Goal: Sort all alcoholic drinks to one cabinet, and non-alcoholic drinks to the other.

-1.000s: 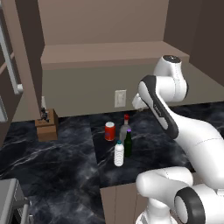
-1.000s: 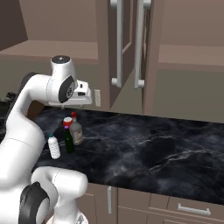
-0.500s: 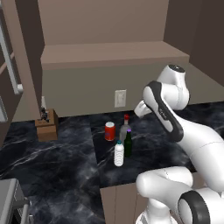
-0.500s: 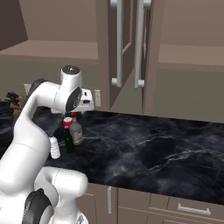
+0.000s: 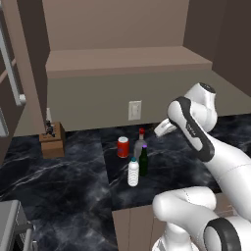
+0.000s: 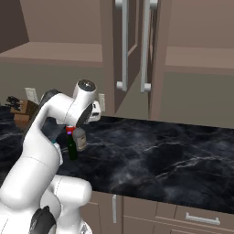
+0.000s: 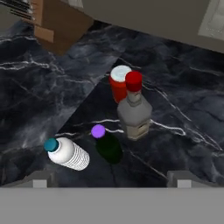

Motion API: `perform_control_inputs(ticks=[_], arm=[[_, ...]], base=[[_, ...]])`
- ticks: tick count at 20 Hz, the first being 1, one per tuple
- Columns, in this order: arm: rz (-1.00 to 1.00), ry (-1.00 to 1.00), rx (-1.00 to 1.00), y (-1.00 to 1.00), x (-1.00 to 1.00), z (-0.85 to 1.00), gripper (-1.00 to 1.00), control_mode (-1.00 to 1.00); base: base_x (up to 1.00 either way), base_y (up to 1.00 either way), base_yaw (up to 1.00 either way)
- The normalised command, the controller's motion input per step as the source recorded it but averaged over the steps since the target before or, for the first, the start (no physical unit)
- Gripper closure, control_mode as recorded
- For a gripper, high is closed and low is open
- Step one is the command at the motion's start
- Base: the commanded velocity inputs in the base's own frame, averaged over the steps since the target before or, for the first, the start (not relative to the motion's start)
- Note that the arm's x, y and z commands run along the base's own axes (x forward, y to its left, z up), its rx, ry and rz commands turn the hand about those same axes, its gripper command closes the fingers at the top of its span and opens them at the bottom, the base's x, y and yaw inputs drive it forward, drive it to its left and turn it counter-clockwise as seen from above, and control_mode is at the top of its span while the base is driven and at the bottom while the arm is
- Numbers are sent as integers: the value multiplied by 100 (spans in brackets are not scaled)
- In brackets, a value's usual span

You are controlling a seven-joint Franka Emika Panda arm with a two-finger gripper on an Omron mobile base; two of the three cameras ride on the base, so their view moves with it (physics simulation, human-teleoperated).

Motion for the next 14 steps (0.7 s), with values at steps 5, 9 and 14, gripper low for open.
perform_control_inputs(ticks=[5, 9, 14], arm=[[10, -11, 15, -6, 0, -19, -100, -100], [10, -9, 14, -16, 0, -15, -100, -100], [10, -8, 10, -10, -4, -17, -100, -100]], base=[[0, 0, 0], [0, 0, 0], [0, 0, 0]])
